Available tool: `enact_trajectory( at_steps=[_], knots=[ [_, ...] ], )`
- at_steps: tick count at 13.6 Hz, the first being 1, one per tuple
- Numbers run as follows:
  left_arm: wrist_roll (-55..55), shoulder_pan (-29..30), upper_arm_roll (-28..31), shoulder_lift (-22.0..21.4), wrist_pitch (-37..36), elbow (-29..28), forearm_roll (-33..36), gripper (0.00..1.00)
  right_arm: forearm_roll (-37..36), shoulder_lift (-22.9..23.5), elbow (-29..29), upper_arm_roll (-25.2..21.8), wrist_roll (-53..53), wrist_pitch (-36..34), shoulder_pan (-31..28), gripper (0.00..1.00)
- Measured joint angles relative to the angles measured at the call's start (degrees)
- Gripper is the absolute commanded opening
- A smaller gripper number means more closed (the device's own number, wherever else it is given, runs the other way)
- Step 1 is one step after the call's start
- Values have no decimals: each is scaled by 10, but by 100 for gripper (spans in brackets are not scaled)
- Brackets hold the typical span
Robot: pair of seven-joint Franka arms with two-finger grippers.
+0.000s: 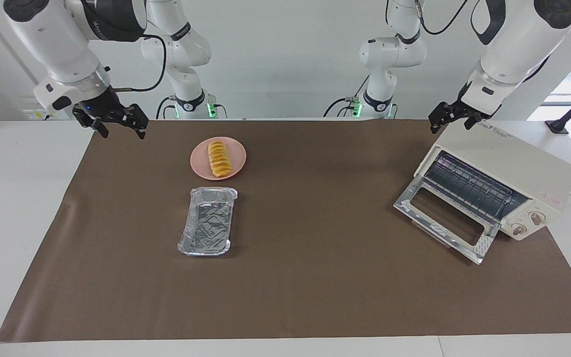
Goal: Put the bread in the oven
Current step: 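Reach the right gripper down to the bread roll on the pink plate, then close the right gripper on the bread roll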
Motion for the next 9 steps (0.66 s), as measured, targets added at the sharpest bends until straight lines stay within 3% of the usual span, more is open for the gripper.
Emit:
enact_trajectory(
  at_steps=[4,9],
  knots=[
    [0,0,0,0,0,0,0,100,11,-50,-184,6,134,138,107,100],
    [0,0,0,0,0,0,0,100,20,-45,-334,7,189,310,200,100]
  ],
)
